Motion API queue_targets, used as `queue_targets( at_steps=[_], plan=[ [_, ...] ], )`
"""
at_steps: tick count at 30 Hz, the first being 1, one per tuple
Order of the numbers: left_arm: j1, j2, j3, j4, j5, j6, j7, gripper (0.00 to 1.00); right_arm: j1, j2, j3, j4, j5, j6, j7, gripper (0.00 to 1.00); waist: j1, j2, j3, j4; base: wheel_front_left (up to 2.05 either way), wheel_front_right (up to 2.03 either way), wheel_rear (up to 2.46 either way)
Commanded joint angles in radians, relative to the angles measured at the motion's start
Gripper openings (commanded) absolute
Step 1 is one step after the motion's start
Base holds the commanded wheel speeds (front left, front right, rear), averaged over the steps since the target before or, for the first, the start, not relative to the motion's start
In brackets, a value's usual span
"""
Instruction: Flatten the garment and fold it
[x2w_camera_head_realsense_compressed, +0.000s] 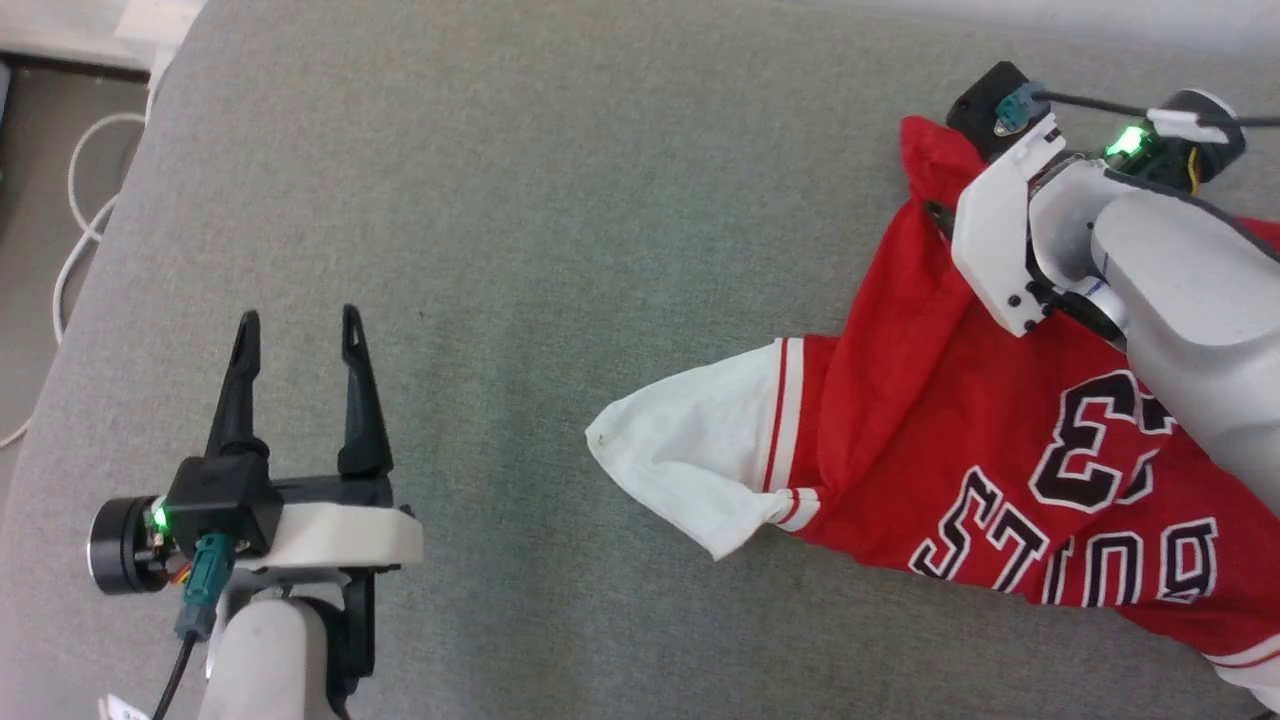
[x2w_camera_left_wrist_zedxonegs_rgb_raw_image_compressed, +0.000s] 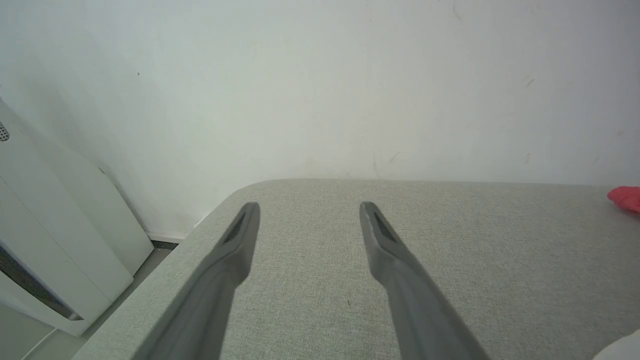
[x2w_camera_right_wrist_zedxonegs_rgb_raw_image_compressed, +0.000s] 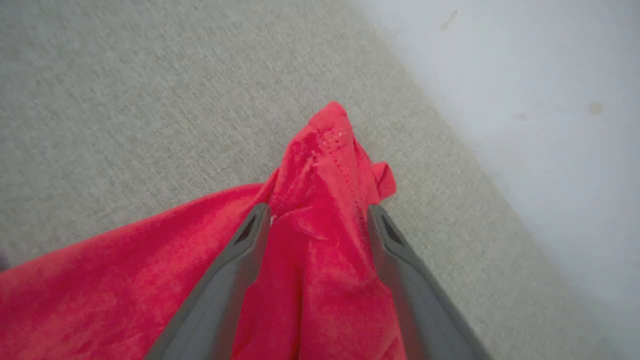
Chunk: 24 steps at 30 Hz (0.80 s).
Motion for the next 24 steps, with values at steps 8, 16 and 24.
queue_targets(
  at_steps=[8, 16, 24],
  plan=[
    [0.076, 0.049, 0.035, 0.022, 0.021, -0.009, -0.005, 1.0, 0.061, -0.012, -0.061, 0.017, -0.008, 0.003, -0.382, 1.0, -0.0001, 0.0, -0.203, -0.161, 0.0, 0.0, 0.0],
    [0.131, 0.069, 0.047, 0.02, 0.017, -0.019, -0.005, 1.0, 0.134, -0.053, -0.241, -0.024, -0.034, 0.003, -0.484, 1.0, -0.0001, 0.0, -0.274, -0.221, 0.0, 0.0, 0.0],
    [0.115, 0.118, 0.051, 0.078, 0.009, -0.065, -0.005, 1.0, 0.45, -0.144, -0.675, -0.362, -0.207, 0.003, -0.485, 1.0, -0.0001, 0.0, -0.311, -0.269, 0.0, 0.0, 0.0]
  ],
)
